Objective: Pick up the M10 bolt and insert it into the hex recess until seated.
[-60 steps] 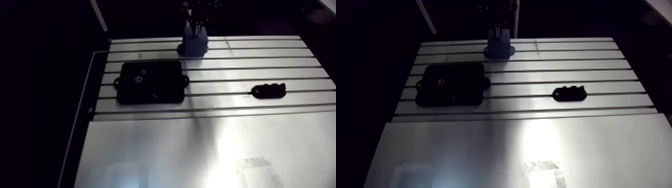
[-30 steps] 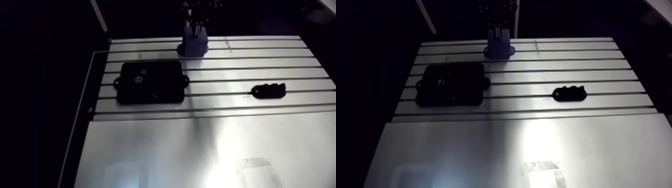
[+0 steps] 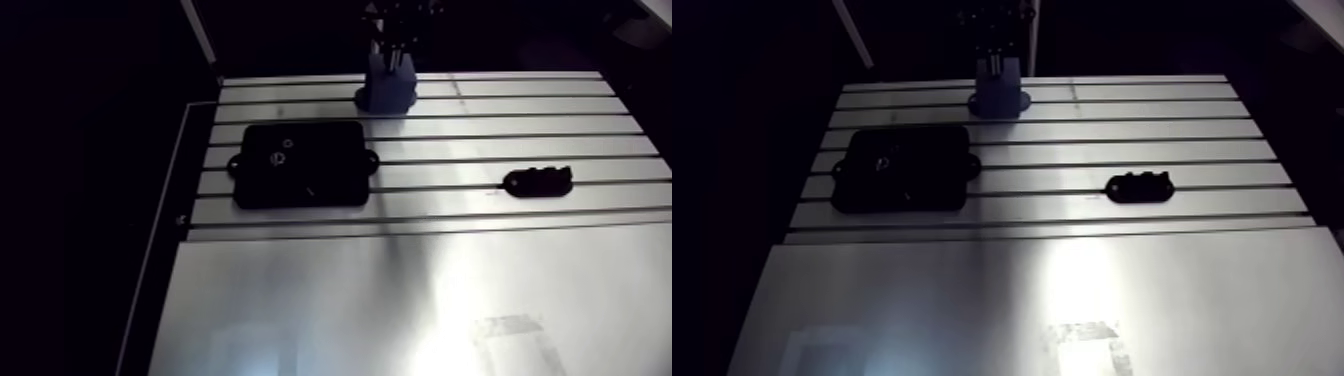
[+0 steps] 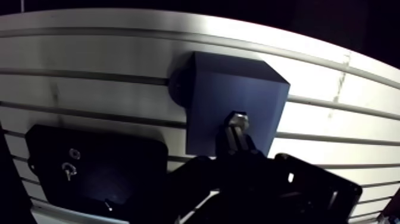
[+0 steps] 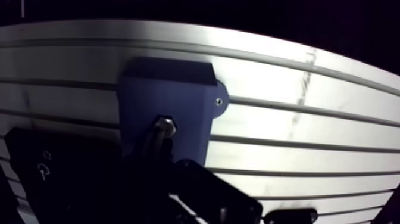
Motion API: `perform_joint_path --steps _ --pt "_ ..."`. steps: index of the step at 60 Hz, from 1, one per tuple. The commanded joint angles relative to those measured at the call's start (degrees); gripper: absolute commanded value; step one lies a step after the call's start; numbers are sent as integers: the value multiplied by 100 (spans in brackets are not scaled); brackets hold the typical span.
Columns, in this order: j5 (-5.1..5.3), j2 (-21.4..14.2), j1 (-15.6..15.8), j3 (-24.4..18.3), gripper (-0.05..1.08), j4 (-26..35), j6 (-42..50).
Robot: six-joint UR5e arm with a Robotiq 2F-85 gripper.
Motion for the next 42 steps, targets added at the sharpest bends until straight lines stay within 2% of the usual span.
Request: perform_joint_path --steps 1,42 --pt "0 4 9 -7 108 0 -26" --pt "0 13 -8 -8 108 0 -35"
